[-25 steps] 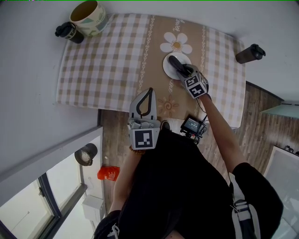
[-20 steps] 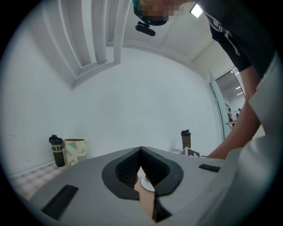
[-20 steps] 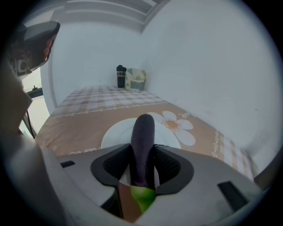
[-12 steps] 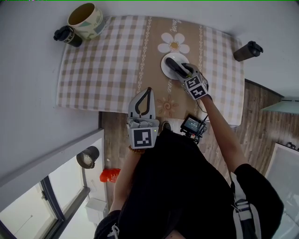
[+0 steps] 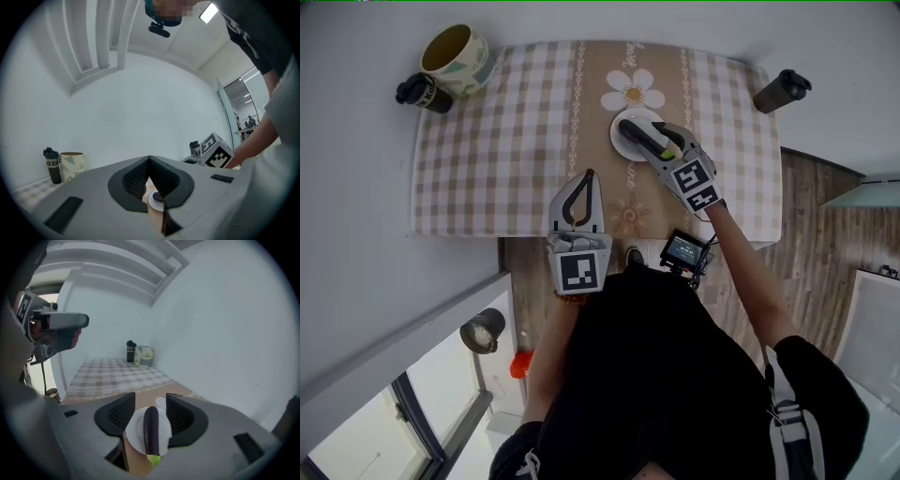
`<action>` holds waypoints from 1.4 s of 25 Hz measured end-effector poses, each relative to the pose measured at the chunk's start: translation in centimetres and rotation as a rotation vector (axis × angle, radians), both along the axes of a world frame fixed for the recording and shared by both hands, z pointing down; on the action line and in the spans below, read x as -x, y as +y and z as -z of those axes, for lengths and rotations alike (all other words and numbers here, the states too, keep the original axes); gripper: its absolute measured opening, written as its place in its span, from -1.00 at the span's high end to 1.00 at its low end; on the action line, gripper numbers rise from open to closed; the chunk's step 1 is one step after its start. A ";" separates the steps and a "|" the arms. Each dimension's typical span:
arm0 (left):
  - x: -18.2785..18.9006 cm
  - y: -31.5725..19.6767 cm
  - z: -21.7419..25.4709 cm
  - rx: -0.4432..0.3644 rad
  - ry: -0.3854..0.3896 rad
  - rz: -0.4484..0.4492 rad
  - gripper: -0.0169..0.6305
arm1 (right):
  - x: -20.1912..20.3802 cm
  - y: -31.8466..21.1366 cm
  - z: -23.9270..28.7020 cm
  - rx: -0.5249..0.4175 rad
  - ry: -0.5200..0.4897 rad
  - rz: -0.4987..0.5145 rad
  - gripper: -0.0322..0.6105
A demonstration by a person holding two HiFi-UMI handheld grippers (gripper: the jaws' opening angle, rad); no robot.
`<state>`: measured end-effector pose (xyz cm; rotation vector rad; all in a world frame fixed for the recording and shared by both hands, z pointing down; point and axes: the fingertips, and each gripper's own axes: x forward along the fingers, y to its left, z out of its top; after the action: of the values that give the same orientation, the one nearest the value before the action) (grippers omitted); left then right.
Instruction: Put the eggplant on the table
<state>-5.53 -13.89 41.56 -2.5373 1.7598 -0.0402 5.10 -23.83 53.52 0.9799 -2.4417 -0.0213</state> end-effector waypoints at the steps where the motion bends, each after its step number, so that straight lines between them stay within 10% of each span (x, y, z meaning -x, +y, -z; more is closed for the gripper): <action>1: -0.2 -0.2 0.2 -0.005 0.001 -0.011 0.94 | 0.0 0.3 1.0 -0.015 -0.013 -0.004 0.24; 16: -1.3 -0.7 2.5 -0.052 0.042 -0.071 0.94 | 2.1 6.9 11.5 -0.153 -0.214 0.000 0.24; 35: -2.3 -0.9 2.5 -0.048 0.043 -0.108 0.94 | -2.1 8.9 12.1 -0.204 -0.267 -0.198 0.89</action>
<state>-3.26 -14.79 39.10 -2.6130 1.6142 0.0598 7.22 -14.91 41.41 1.3911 -2.6065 -0.0770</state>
